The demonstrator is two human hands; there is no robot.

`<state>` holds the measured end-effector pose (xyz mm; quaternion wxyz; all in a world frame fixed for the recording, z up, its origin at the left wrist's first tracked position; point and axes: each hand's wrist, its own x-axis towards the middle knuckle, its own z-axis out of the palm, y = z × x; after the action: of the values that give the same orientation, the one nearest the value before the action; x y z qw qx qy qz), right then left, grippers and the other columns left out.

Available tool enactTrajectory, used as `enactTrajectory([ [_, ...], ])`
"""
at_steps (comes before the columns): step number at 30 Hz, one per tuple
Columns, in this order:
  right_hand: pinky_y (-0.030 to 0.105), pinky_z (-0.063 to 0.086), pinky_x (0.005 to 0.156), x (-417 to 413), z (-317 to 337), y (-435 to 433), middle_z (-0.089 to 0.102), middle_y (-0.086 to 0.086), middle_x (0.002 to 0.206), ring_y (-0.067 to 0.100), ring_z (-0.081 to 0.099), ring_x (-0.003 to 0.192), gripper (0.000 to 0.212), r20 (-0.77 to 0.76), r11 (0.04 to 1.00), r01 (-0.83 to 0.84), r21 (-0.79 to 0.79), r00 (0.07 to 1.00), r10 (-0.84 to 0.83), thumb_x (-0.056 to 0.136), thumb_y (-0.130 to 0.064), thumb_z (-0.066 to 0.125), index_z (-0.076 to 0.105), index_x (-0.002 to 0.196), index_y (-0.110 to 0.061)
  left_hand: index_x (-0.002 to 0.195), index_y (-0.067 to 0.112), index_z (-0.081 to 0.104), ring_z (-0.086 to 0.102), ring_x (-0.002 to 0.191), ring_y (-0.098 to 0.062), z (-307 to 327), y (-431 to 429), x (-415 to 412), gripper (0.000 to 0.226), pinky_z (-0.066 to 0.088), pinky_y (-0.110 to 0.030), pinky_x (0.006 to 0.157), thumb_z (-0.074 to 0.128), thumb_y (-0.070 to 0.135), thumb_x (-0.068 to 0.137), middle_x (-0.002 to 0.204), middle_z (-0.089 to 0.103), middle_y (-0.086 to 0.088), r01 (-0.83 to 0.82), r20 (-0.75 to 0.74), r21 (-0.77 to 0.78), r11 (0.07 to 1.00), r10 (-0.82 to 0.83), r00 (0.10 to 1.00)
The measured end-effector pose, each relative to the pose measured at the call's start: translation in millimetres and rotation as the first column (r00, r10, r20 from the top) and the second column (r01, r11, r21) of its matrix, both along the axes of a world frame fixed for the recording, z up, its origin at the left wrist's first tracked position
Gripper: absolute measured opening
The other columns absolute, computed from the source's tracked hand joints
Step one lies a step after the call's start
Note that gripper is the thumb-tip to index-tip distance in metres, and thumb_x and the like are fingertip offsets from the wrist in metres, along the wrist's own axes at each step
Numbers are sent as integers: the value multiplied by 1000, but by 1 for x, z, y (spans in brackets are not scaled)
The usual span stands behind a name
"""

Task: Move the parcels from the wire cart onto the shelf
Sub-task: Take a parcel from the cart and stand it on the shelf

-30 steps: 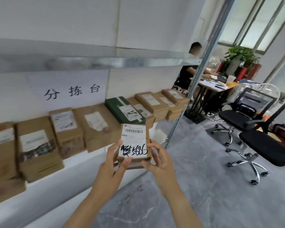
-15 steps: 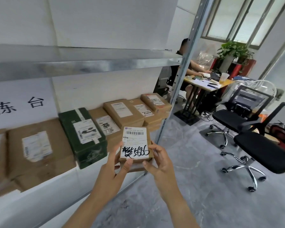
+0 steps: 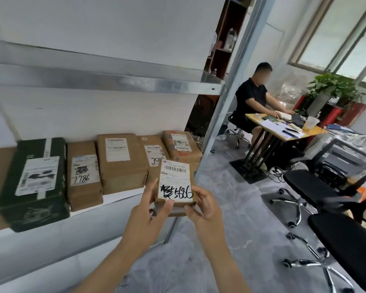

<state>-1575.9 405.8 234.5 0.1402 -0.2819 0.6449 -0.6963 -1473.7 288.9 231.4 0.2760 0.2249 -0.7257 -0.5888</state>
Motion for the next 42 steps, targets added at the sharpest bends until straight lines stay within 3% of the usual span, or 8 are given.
enactTrajectory([
  [2,28,54,84,-23,-3,0,69,0,115,17,63,110,44,7,1000,9,-4,1000,-9,80,16,65,61,114,-11,141,45,27,59,98,9,-1,1,-23,70,48,-8,73,54,55,77,114,59,31,-15,24,-23,1000,16,1000],
  [10,20,51,85,-114,0,-27,67,2,118,13,63,109,39,-30,1000,11,12,999,-10,85,16,57,59,115,-9,142,38,30,49,123,-1,-5,-24,-121,68,41,-35,106,60,51,83,133,53,19,8,-18,3,1000,-8,1000],
  [14,17,50,83,-164,-1,-61,67,4,115,14,64,106,41,-96,997,38,74,995,-31,86,16,55,61,109,-17,140,37,32,52,120,-6,-9,-52,-169,72,45,-38,102,58,63,78,132,55,15,-48,9,-9,999,48,999],
  [22,4,44,75,-234,-8,-126,65,-2,110,-15,58,92,47,-188,965,82,248,981,-35,85,17,47,56,108,-24,148,26,22,52,107,1,-25,-111,-242,71,39,-14,86,60,32,89,131,56,8,-100,153,-218,971,135,979],
  [27,2,44,70,-259,-10,-149,64,0,108,0,60,86,49,-209,924,74,375,978,6,87,16,40,55,119,-17,150,29,6,52,105,2,-28,-123,-266,79,43,-16,90,57,17,91,130,53,10,-93,185,-219,971,135,973],
  [31,9,45,86,-275,-12,-162,60,7,129,21,60,113,51,-268,924,50,378,962,57,87,16,39,53,125,-15,150,31,4,59,105,-3,-32,-132,-282,78,48,-22,92,56,21,92,131,56,9,-124,200,-276,953,183,963],
  [38,-4,39,70,-299,-4,-174,61,1,119,14,58,106,47,-195,903,-66,424,967,162,88,14,42,53,124,-14,146,23,24,60,111,-17,-22,-132,-297,58,50,-32,89,51,22,95,131,57,2,-209,282,-331,920,307,909],
  [42,10,45,78,-310,9,-179,60,3,122,19,58,108,49,-153,868,-145,475,958,244,86,14,40,50,125,-13,138,18,34,62,106,-19,-20,-130,-305,46,49,-29,80,51,22,95,123,62,-1,-220,377,-364,905,359,854],
])
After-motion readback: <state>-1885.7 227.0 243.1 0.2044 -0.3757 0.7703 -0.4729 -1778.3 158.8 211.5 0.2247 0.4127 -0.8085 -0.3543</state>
